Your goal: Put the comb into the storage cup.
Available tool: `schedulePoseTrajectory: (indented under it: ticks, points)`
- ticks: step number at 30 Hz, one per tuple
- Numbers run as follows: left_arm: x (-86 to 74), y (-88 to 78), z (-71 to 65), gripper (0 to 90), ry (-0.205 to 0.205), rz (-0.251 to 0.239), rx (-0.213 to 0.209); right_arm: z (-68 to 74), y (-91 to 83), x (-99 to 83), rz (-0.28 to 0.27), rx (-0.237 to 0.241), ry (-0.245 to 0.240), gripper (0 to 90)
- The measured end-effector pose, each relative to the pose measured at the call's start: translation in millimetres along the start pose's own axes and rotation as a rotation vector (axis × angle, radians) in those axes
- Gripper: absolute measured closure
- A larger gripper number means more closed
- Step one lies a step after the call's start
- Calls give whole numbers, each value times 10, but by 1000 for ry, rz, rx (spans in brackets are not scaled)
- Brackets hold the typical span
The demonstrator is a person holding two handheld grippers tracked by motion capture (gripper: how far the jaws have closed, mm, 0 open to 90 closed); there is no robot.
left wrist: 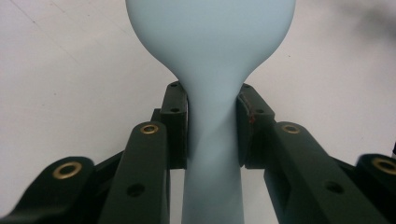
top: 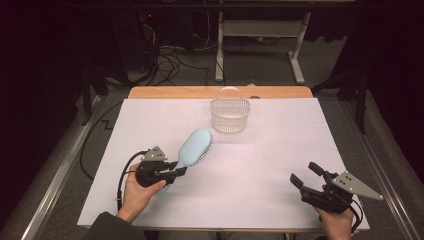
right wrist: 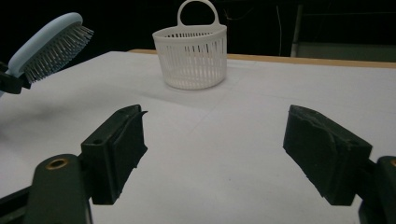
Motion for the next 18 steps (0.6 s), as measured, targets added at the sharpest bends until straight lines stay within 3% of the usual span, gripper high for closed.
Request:
schedulePoseTrajectory:
  ticks: [13, 18]
  points:
    - [-45, 30, -99, 694, 1, -24, -8, 147, 163, 22, 18, 57, -52, 211]
    - [-36, 36, -131, 694, 8, -32, -14, 244, 232, 63, 4, 81, -46, 210]
Point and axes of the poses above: each handheld gripper's, and its own axes: y roughly forward along the jaws, x roughly out of its top, z roughly to its left, the point moved 5 cm from there along y, roughly forward along the jaws, and after that the axes turned 2 degrees about x, right-handed, at the moved point
